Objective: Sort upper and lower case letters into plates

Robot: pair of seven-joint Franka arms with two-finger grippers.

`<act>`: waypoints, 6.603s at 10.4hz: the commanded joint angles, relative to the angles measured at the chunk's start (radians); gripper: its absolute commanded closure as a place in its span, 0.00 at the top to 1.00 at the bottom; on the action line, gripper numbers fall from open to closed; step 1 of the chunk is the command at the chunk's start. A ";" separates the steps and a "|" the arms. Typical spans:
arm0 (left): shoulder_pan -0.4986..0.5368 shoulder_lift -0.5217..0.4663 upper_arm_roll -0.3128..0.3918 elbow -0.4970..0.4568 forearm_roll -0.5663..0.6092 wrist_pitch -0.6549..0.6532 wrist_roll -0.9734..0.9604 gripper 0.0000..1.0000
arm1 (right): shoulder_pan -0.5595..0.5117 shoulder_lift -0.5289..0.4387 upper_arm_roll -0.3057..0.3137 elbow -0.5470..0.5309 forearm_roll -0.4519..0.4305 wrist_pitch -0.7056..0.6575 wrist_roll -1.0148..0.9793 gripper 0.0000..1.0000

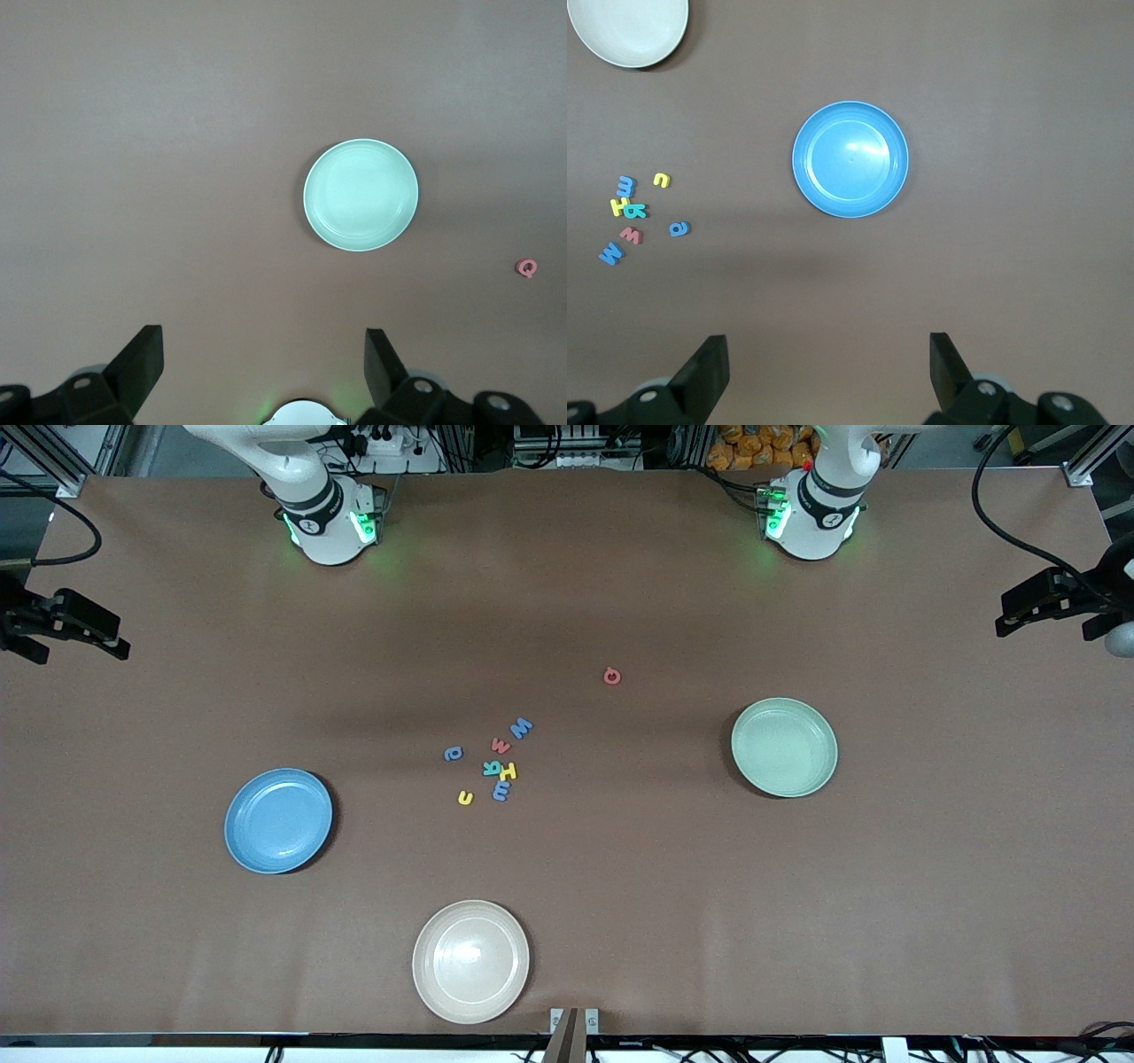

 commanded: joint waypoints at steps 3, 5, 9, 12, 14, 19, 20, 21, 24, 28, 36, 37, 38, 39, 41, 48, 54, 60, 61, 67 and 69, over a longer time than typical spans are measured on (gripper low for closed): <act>-0.015 -0.005 0.015 -0.009 -0.024 0.004 0.020 1.00 | -0.004 0.004 0.007 0.018 -0.017 -0.016 0.012 1.00; -0.021 -0.001 -0.007 -0.009 -0.022 0.003 0.016 1.00 | -0.004 0.004 0.007 0.018 -0.017 -0.016 0.012 1.00; -0.017 0.028 -0.097 -0.014 -0.012 -0.002 0.038 1.00 | 0.016 0.022 0.013 0.012 -0.015 -0.011 0.018 1.00; -0.065 0.076 -0.147 -0.017 -0.030 0.001 -0.015 1.00 | 0.074 0.088 0.013 0.012 0.000 -0.001 0.021 1.00; -0.167 0.142 -0.189 -0.011 -0.086 0.049 -0.338 1.00 | 0.113 0.146 0.015 0.012 0.000 0.037 0.021 1.00; -0.504 0.344 -0.188 -0.011 -0.148 0.387 -0.917 1.00 | 0.176 0.330 0.015 0.012 0.003 0.227 0.063 1.00; -0.556 0.399 -0.186 -0.009 -0.141 0.485 -1.015 1.00 | 0.191 0.366 0.015 0.012 0.003 0.277 0.086 1.00; -0.599 0.450 -0.185 -0.009 -0.113 0.567 -1.086 1.00 | 0.211 0.399 0.015 0.011 0.003 0.320 0.119 1.00; -0.691 0.577 -0.180 -0.005 0.005 0.714 -1.282 1.00 | 0.258 0.485 0.016 -0.009 0.005 0.428 0.215 1.00; -0.739 0.700 -0.178 -0.005 0.108 0.863 -1.439 1.00 | 0.284 0.550 0.013 -0.060 0.134 0.572 0.285 1.00; -0.748 0.784 -0.185 0.000 0.235 0.964 -0.362 1.00 | 0.335 0.642 0.012 -0.060 0.123 0.608 0.518 1.00; -0.745 0.809 -0.183 0.012 0.228 1.007 -0.285 1.00 | 0.328 0.650 0.012 -0.055 0.124 0.616 0.517 1.00; -0.745 0.838 -0.183 0.043 0.228 1.030 -0.269 1.00 | 0.331 0.654 0.012 -0.054 0.123 0.616 0.515 1.00; -0.745 0.869 -0.183 0.063 0.228 1.057 -0.261 1.00 | 0.331 0.659 0.012 -0.051 0.121 0.616 0.514 1.00; -0.753 0.897 -0.183 0.080 0.217 1.094 -0.318 1.00 | 0.326 0.664 0.012 -0.051 0.120 0.618 0.505 1.00; -0.787 0.900 -0.185 0.069 0.215 1.089 -0.336 0.98 | 0.320 0.662 0.007 -0.051 0.095 0.616 0.503 1.00; -0.798 0.901 -0.185 0.055 0.217 1.055 -0.336 0.38 | 0.317 0.662 0.009 -0.051 0.083 0.616 0.505 1.00; -0.798 0.894 -0.182 0.058 0.226 1.034 -0.332 0.00 | 0.317 0.662 0.009 -0.049 0.083 0.618 0.506 1.00; -0.798 0.886 -0.182 0.061 0.223 0.991 -0.332 0.00 | 0.317 0.662 0.009 -0.049 0.083 0.618 0.506 1.00; -0.747 0.794 -0.188 0.071 0.169 0.770 -0.316 0.00 | 0.410 0.720 0.009 0.036 0.081 0.615 0.627 1.00; -0.680 0.769 -0.198 0.066 0.166 0.724 -0.210 0.00 | 0.421 0.737 0.009 0.052 0.083 0.615 0.632 1.00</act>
